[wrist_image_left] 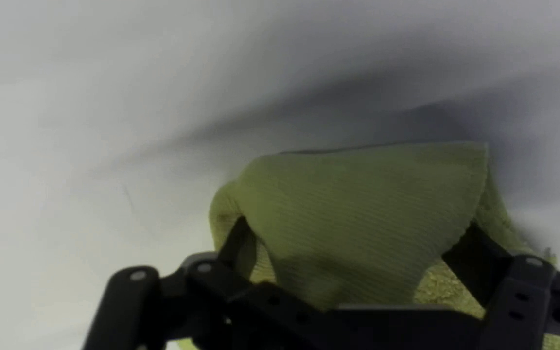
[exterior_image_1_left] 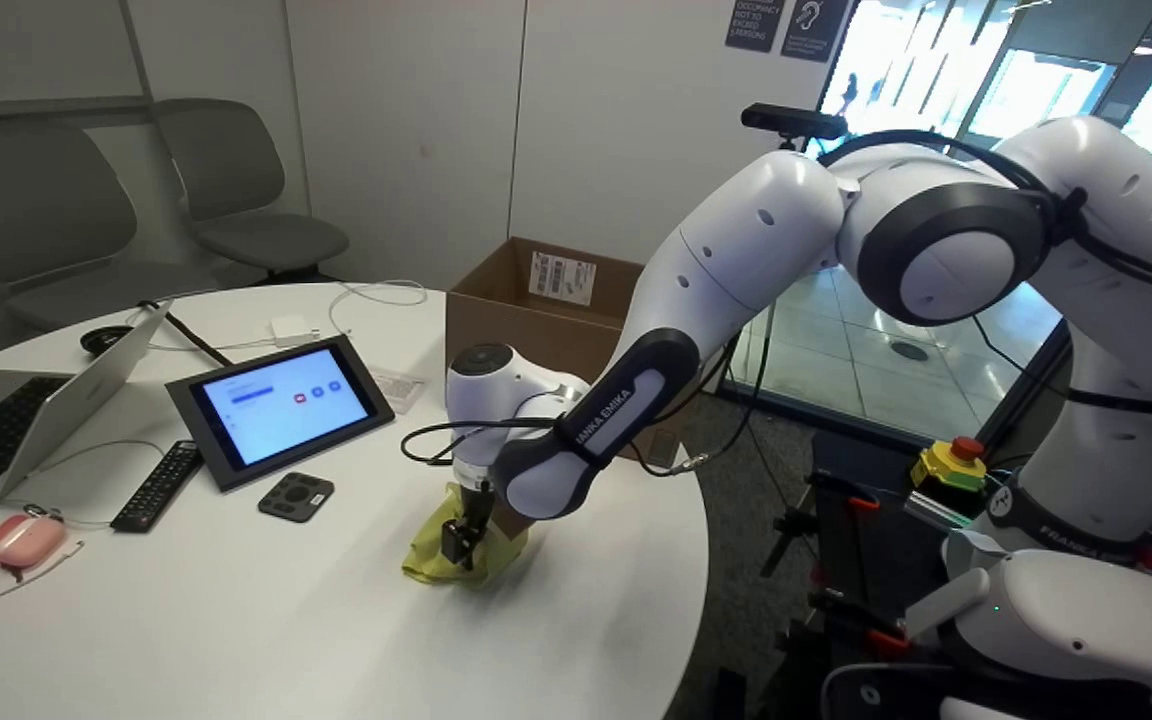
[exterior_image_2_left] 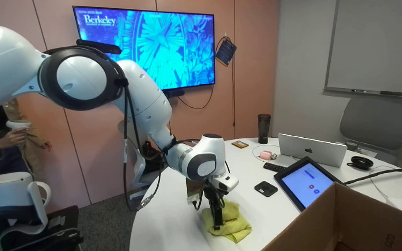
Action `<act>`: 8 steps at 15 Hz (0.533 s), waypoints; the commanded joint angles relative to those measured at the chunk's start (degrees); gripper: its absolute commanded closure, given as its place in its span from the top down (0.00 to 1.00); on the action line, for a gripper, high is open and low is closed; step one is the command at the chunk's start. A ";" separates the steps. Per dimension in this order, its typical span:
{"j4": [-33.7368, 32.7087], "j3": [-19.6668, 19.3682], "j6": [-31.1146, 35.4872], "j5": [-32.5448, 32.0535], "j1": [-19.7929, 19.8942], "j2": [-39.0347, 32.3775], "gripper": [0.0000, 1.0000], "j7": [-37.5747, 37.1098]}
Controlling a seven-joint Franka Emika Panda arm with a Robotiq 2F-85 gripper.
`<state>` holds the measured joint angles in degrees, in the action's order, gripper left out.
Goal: Pick up the marker, put it on the towel , fold the towel together with the marker and put it in the box
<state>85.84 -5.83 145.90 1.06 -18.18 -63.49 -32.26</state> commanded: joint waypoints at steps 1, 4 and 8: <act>-5.03 -0.87 -0.11 0.66 -0.27 -4.18 1.00 -2.14; -6.53 -0.48 -0.55 0.80 0.05 -5.06 1.00 -2.52; -8.01 -0.13 -1.28 1.01 0.33 -5.45 0.86 -2.86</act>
<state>82.10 -6.05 145.46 1.28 -18.08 -66.16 -34.45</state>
